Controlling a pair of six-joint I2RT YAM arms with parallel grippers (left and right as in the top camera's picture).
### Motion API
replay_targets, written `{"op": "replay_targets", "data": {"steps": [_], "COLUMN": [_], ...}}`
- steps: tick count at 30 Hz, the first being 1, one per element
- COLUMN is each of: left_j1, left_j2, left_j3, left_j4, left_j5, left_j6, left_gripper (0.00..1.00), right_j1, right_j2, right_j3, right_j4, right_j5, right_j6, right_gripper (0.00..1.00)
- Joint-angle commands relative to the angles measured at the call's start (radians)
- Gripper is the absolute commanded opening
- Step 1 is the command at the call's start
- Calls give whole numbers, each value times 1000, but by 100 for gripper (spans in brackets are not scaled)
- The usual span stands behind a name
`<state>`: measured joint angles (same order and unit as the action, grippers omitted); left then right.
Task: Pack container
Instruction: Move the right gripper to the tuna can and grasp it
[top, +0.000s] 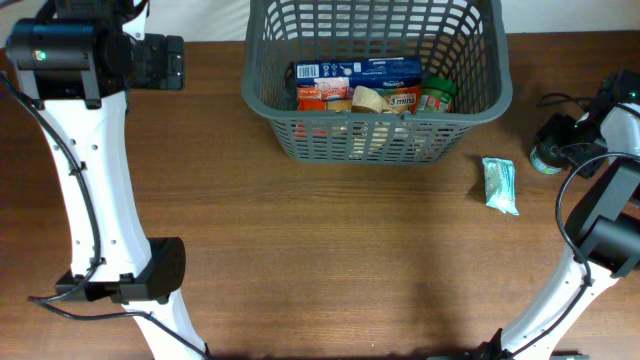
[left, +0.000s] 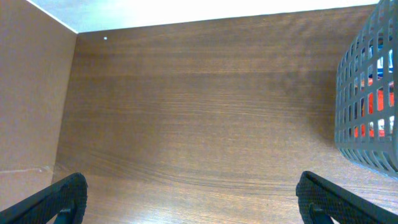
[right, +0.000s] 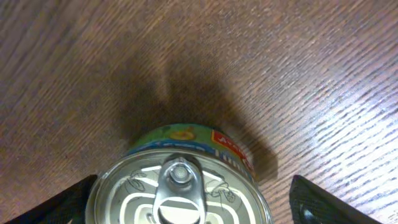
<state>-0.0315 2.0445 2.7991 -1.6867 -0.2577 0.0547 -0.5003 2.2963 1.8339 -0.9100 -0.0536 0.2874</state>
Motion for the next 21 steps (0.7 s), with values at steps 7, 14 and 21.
{"op": "replay_targets", "data": {"steps": [7,14,21], "left_j1": [2,2,2], "left_j2": [-3,-3,-2], "left_j3": [0,0,0], "left_j4": [0,0,0], "left_j5": [8,8,8], "left_j6": [-17,-17,-17], "left_gripper": [99,99,99], "right_j1": [3,3,3], "right_j2": [19,19,33], "right_j3": [-18,-18,-18], "right_j4": [14,13,11], "right_j5": [5,6,6], "right_j6": [10,10,10], "right_gripper": [86,86,85]}}
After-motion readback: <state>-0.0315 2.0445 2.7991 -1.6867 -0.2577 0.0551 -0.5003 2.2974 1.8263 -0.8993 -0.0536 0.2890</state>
